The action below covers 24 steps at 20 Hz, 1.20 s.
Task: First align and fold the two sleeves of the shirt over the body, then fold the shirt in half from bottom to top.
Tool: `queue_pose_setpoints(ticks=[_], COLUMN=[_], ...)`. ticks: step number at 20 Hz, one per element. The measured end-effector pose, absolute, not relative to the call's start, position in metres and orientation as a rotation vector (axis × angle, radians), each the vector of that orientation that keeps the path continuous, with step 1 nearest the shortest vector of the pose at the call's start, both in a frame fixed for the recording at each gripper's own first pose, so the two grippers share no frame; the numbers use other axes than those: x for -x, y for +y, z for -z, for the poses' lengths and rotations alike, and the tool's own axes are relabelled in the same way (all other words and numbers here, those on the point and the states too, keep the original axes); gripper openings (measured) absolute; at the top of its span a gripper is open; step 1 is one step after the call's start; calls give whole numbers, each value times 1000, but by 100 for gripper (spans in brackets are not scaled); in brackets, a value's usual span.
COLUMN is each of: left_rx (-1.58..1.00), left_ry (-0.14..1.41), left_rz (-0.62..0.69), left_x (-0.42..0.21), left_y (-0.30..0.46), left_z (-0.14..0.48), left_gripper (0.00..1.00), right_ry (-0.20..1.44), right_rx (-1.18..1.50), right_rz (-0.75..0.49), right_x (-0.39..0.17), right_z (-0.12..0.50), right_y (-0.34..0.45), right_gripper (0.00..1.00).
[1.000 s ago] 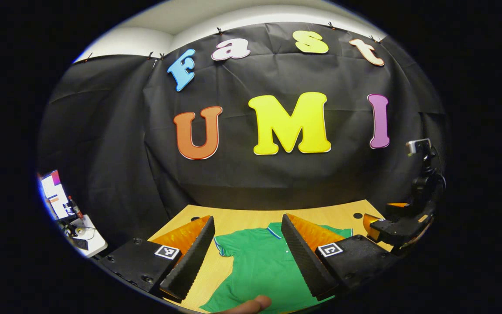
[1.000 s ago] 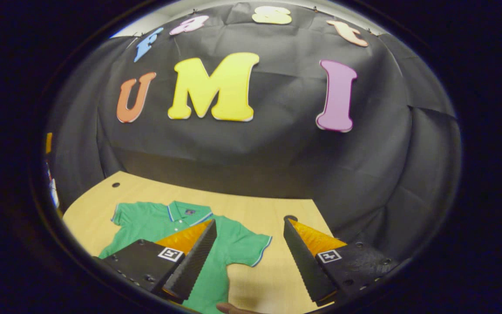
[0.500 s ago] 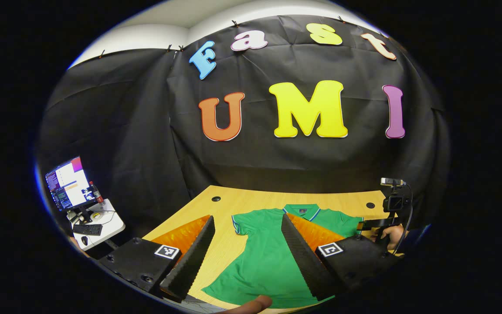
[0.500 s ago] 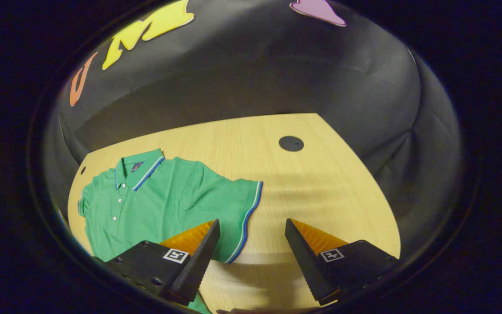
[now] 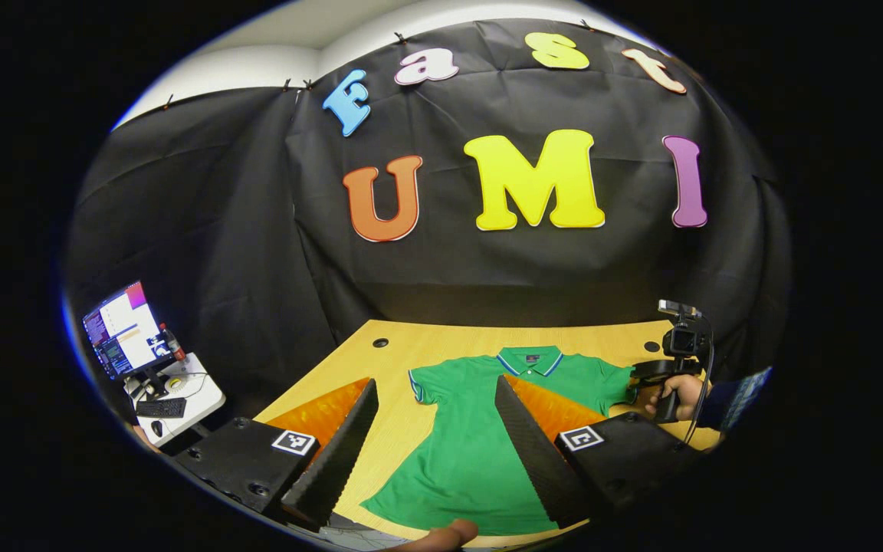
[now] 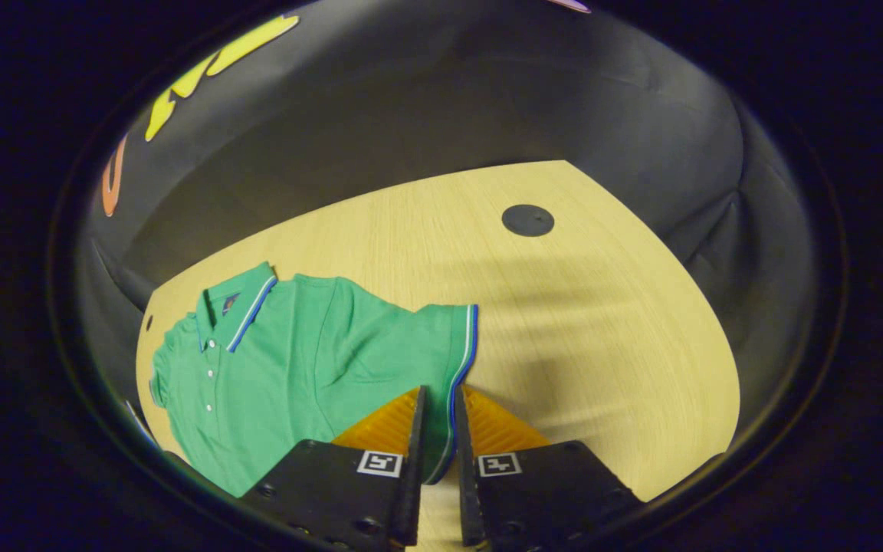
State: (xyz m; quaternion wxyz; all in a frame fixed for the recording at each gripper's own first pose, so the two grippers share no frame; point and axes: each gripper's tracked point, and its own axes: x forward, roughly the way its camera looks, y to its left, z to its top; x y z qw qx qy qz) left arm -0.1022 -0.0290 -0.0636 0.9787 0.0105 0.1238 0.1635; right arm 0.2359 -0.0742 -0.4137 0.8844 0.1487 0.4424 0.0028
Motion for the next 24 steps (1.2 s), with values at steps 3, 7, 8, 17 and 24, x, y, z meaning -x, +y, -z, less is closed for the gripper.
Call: queue_pose_setpoints(ticks=[3,7,8,17,24], left_rx=[-34,-45,-40,20,23], left_ry=[241,230,230,249,289], left_rz=[-319,-317,-320,-354,-335], left_x=[100,99,98,114,97], left_y=[-31,-26,-23,14,-2], left_z=[61,55,56,69,82], left_gripper=[99,99,99,99,99], right_ry=[927,836,821,806,892], right_rx=[-301,-234,-233,-187,-179], right_rz=[-20,-68,-87,-191,-93], right_x=[-238,-244,-244,-236,-249], right_z=[413,379,368,338,385], right_y=[-71,-59,-53,26,-29], right_gripper=[1,0,2,0,53])
